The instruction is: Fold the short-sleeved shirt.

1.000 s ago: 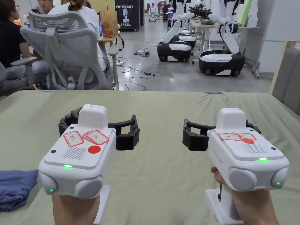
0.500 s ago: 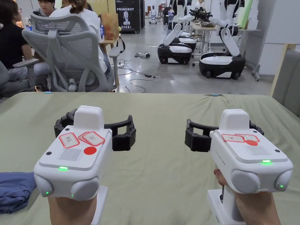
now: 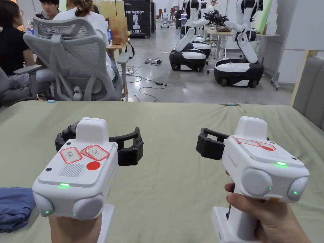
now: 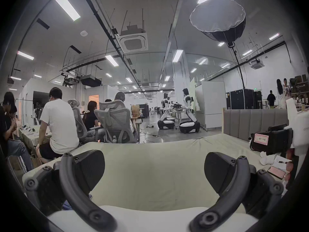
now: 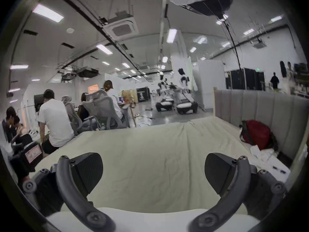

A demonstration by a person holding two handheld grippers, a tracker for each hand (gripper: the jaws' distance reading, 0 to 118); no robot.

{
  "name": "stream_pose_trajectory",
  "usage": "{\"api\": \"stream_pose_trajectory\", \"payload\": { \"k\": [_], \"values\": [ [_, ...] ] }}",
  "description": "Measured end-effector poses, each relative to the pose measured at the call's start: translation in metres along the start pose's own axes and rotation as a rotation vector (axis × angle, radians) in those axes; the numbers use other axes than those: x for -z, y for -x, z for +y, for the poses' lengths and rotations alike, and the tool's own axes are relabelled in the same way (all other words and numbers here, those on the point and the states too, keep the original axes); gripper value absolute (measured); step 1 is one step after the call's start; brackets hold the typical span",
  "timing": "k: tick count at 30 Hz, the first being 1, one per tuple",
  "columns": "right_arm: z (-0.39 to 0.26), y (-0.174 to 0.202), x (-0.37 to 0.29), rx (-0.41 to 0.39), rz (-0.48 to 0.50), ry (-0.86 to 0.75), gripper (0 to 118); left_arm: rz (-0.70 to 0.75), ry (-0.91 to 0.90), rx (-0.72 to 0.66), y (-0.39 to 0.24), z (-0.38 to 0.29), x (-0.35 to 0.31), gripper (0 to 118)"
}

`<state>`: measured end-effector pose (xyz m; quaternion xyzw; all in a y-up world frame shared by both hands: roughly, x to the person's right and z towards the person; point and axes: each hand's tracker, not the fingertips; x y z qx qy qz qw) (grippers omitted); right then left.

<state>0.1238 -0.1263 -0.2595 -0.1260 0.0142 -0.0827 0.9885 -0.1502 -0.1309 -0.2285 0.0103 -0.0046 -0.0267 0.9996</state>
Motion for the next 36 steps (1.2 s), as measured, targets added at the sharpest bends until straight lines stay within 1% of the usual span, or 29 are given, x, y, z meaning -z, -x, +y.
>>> {"api": "stream_pose_trajectory", "payload": {
  "k": [1,4,5,6,11,15,20,23,25,27,29,31,32,33,35,36],
  "values": [
    [0.002,0.001,0.0,0.003,-0.01,0.023,118,0.0,-0.001,-0.002,0.0,0.0,0.0,118],
    [-0.001,-0.003,-0.002,0.004,0.041,-0.008,118,0.004,-0.002,0.003,0.001,0.0,-0.001,118],
    [-0.001,-0.005,-0.004,0.015,0.043,-0.016,118,0.005,-0.002,0.004,0.001,0.0,-0.002,118],
    [-0.002,-0.005,-0.005,0.03,0.034,-0.022,118,0.005,-0.001,0.004,0.002,0.0,-0.002,118],
    [0.0,-0.007,-0.008,0.032,0.006,-0.049,118,0.011,0.003,0.001,0.003,-0.001,-0.003,118],
    [0.002,-0.009,-0.011,0.055,-0.016,-0.069,118,0.015,0.003,0.001,0.003,-0.002,-0.003,118],
    [0.003,-0.011,-0.013,0.025,-0.018,-0.073,118,0.018,-0.003,0.011,0.003,-0.001,-0.004,118],
    [0.001,-0.009,-0.014,-0.011,0.008,-0.065,118,0.019,-0.004,0.012,0.003,-0.001,-0.004,118],
    [0.001,-0.009,-0.013,-0.039,0.055,-0.05,118,0.017,-0.005,0.011,0.002,-0.001,-0.004,118],
    [0.001,-0.008,-0.014,-0.027,0.059,-0.052,118,0.016,-0.004,0.015,0.001,-0.001,-0.004,118],
    [0.0,-0.005,-0.014,-0.021,0.031,-0.045,118,0.015,-0.003,0.019,0.001,-0.002,-0.004,118],
    [-0.003,-0.001,-0.014,-0.061,-0.045,-0.078,118,0.014,-0.004,0.018,0.001,-0.002,-0.004,118],
    [-0.004,0.001,-0.014,-0.078,-0.053,-0.086,118,0.013,-0.004,0.019,0.001,-0.001,-0.004,118],
    [-0.005,0.001,-0.013,-0.076,-0.036,-0.069,118,0.013,-0.006,0.021,0.001,-0.001,-0.004,118],
    [-0.003,-0.002,-0.008,-0.103,0.024,-0.015,118,0.015,-0.007,0.025,0.0,-0.001,-0.004,118],
    [-0.003,-0.005,-0.006,-0.088,0.051,-0.011,118,0.014,-0.006,0.026,0.0,-0.001,-0.004,118]
  ]
}}
